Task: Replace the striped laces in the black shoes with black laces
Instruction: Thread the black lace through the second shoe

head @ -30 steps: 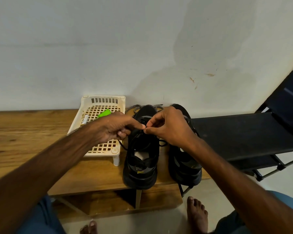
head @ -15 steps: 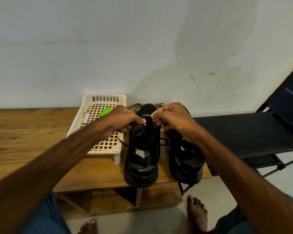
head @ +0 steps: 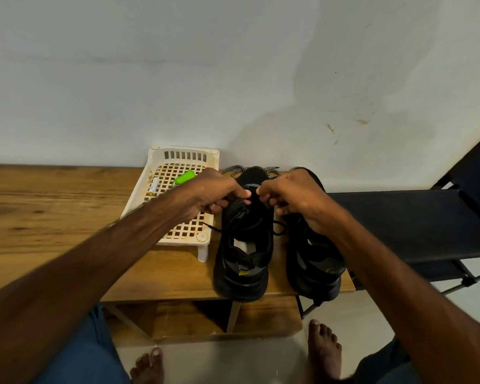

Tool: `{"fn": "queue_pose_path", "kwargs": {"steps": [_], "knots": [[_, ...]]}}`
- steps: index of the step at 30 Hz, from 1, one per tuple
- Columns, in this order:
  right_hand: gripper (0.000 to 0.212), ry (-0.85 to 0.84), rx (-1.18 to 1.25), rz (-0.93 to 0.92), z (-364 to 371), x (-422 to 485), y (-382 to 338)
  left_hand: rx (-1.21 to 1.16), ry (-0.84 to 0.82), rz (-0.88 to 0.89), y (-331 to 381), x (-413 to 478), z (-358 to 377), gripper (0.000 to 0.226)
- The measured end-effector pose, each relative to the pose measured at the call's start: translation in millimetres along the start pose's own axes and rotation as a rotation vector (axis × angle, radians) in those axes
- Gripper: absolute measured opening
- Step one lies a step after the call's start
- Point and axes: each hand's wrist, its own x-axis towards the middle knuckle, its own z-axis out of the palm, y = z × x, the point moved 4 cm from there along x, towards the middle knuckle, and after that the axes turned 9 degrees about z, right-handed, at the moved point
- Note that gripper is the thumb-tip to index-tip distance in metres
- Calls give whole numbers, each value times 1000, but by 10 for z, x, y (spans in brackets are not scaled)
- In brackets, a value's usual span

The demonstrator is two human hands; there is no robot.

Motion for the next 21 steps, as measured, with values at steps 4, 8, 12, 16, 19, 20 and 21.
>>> {"fn": "queue_pose_path", "kwargs": {"steps": [4,8,12,16,19,20,21], "knots": [[29,-55,222,152,47,28,57,45,26,22,28,-16,0,16],[25,-47,261,191,24,49,96,77,48,38,26,-18,-20,15],[18,-137,315,209,-28,78,69,92,50,47,19,-25,-7,16],[15,-292,399,235,8,52,55,75,59,51,31,-20,13,17],[36,-175,197,108,6,30,49,65,72,46,20,-12,11,18],[39,-122,155,62,-24,21,28,60,71,44,16,-10,11,18],[39,-93,152,39,-66,15,10,57,69,42,11,-8,8,18]]}}
